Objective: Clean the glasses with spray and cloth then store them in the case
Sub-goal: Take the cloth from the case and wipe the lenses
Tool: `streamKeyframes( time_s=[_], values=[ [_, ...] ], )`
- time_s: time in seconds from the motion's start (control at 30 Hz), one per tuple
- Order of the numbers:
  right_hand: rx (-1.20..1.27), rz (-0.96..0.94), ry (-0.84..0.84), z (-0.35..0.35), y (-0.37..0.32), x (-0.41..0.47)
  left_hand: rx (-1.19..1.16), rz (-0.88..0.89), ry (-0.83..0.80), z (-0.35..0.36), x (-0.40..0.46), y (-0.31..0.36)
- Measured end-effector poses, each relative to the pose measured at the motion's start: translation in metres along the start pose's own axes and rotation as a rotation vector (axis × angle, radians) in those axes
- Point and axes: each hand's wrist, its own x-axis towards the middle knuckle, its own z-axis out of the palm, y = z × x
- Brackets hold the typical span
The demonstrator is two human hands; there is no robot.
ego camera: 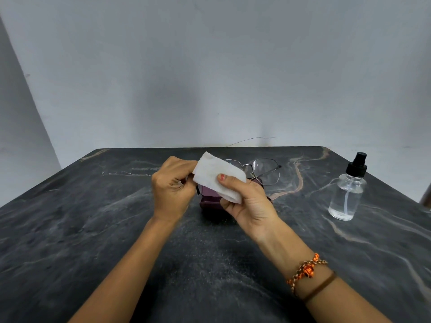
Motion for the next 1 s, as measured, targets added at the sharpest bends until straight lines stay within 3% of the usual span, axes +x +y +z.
streamKeyframes(
  time_s=[0.2,0.53,0.77,1.0],
  values=[
    [0.234,-0.056,-0.033,0.0036,0.001,0.0003,-0.021,-0.035,-0.004,0.0017,-0.0011,0.0025],
    [0.232,-0.076,-0.124,0.0056,0.0021,-0.0012,-0.054,-0.01,0.002,0.0016,-0.0007,0.0053],
    [0.291,-0.071,0.037,0.0081,0.0019,-0.0033,-0.019,0.009,-0.023,0.003,-0.0005,0.0052],
    [0.4,-0.139,0.012,0.0054,-0.0009,-0.0004,-0.042,0.03,-0.041,0.0025,-0.0025,0.0045]
  ],
)
